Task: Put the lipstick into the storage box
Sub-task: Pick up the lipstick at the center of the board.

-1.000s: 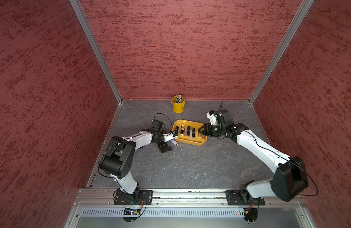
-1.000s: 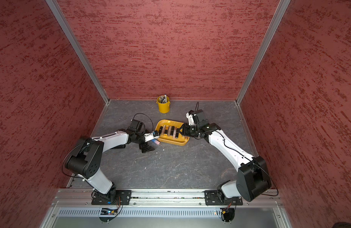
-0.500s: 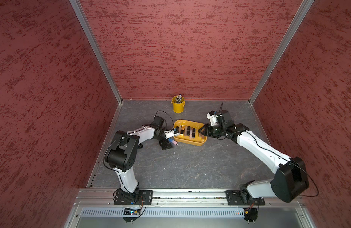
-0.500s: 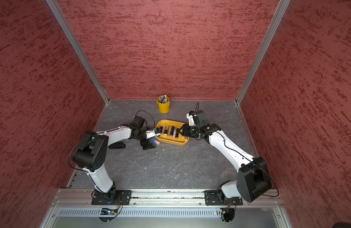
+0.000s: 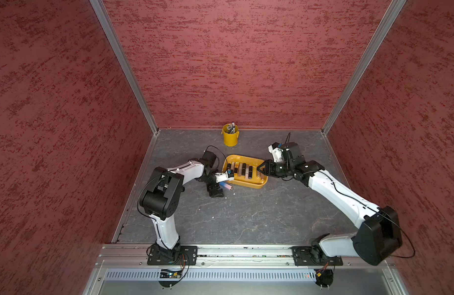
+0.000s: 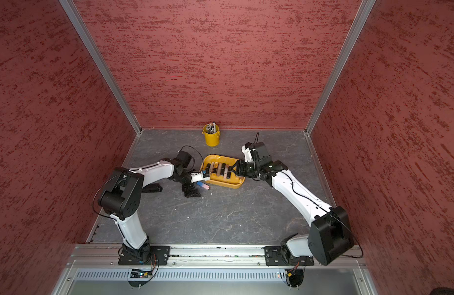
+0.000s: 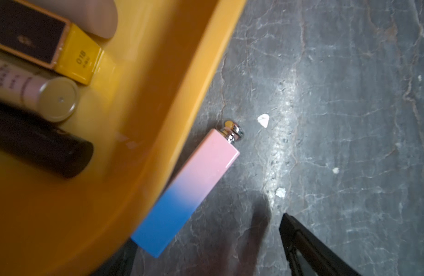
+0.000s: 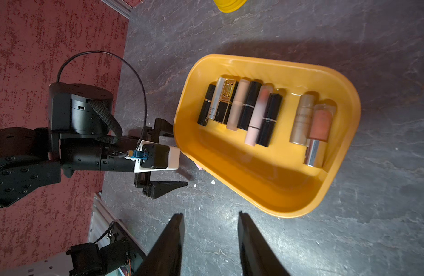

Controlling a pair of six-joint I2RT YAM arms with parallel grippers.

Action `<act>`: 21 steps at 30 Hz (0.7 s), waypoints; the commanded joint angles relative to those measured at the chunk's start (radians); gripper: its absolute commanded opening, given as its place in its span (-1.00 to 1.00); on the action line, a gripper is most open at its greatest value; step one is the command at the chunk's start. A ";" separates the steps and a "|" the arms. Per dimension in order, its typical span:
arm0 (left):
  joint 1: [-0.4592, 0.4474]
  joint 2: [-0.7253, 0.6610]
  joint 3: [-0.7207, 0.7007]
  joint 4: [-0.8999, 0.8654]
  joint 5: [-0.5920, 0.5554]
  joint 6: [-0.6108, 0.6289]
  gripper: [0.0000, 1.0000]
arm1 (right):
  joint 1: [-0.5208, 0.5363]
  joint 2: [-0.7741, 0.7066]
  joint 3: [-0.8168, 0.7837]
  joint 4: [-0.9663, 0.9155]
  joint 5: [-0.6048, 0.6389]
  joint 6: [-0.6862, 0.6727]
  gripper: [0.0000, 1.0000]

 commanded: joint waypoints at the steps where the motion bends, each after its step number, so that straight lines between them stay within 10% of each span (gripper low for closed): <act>1: -0.020 -0.006 0.000 -0.060 0.014 0.010 0.88 | 0.005 -0.020 -0.020 0.035 0.012 0.000 -0.18; 21: -0.148 -0.164 -0.204 0.152 -0.037 -0.155 0.86 | 0.005 -0.041 -0.040 0.046 0.001 0.007 -0.17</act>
